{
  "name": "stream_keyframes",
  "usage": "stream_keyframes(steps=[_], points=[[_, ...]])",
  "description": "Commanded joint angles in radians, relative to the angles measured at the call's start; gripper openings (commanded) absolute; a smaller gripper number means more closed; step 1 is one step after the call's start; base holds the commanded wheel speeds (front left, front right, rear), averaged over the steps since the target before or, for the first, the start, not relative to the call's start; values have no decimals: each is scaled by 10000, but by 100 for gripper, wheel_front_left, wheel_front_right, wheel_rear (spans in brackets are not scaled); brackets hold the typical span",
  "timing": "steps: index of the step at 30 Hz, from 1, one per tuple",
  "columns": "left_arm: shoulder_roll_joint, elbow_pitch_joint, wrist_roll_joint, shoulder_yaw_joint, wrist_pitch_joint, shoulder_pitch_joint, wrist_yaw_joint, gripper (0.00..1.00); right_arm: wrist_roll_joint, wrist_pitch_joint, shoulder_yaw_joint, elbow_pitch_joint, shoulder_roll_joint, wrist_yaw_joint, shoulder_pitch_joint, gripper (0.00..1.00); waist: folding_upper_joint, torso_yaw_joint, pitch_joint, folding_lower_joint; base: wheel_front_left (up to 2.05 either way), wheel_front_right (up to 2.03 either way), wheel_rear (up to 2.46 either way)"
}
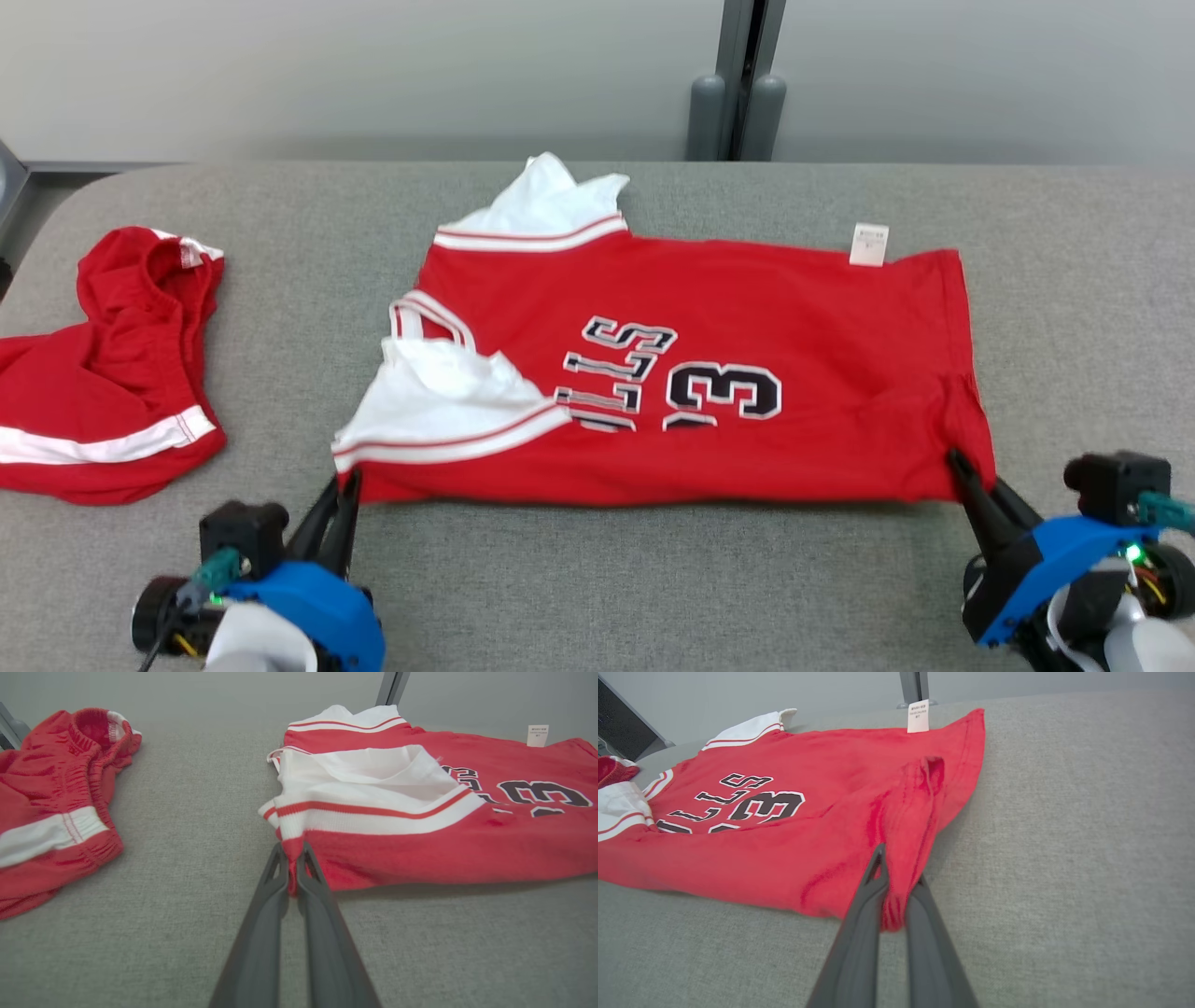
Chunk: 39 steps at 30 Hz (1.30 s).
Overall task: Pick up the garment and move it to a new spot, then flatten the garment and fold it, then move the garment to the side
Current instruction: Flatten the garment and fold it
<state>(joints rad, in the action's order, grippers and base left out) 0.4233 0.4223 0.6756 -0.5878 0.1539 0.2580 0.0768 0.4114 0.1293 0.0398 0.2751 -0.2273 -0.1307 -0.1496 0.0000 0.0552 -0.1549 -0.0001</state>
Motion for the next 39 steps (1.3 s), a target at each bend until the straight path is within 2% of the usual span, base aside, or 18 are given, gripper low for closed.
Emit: stream_keyframes(steps=[1, 8, 9, 11, 20, 21, 22, 23, 27, 33, 39], points=[[181, -485, 59, 23, -119, -534, 251, 0, 31, 128, -145, -392, 96, -1, 529, 0, 0, -39, 171, 1, 0, 0, 0], [602, -2339, 215, -23, -601, -2095, 1136, 0, -2, 739, -675, -1645, 416, -1, 2014, 0, 0, 39, 347, 1, 0, 0, 0], [602, -2339, 215, -23, -601, -2095, 1136, 0, -2, 739, -675, -1645, 416, -1, 2014, 0, 0, 39, 347, 1, 0, 0, 0], [736, -3033, 313, -7, -738, -2668, 1474, 0, -58, 1003, -968, -2105, 548, -1, 2531, 0, 0, 75, 359, 1, 0, 0, 0], [890, -3907, 469, 29, -862, -3444, 1916, 0, -260, 1886, -1448, -2730, 859, -1, 3427, 0, 0, 157, 341, 1, 0, 0, 0], [867, -3909, 406, 21, -799, -3421, 1961, 81, -289, 1968, -1457, -2716, 901, -1, 3418, 31, 0, 150, 338, 1, 0, 0, 0], [812, -3889, 395, -2, -783, -3404, 1975, 100, -294, 2033, -1455, -2709, 959, -1, 3401, 62, 0, 139, 338, 1, 0, 0, 0], [766, -3867, 395, -29, -736, -3380, 1930, 100, -313, 2051, -1458, -2724, 989, -1, 3363, 100, 0, 127, 335, 1, 0, 0, 0], [693, -3729, 235, 116, -281, -3195, 1994, 100, -500, 1681, -1592, -2894, 1043, -1, 3046, 100, 0, 40, 341, 1, 0, 0, 0], [770, -3651, -274, 494, 651, -2720, 2147, 100, -860, 369, -1793, -3136, 986, -1, 2310, 100, 0, -69, 348, 1, 0, 0, 0], [677, -3758, -865, 1202, 1068, -2179, 2294, 100, -1071, -970, -1547, -3062, 970, -1, 1509, 100, 0, -179, 391, 1, 0, 0, 0]])
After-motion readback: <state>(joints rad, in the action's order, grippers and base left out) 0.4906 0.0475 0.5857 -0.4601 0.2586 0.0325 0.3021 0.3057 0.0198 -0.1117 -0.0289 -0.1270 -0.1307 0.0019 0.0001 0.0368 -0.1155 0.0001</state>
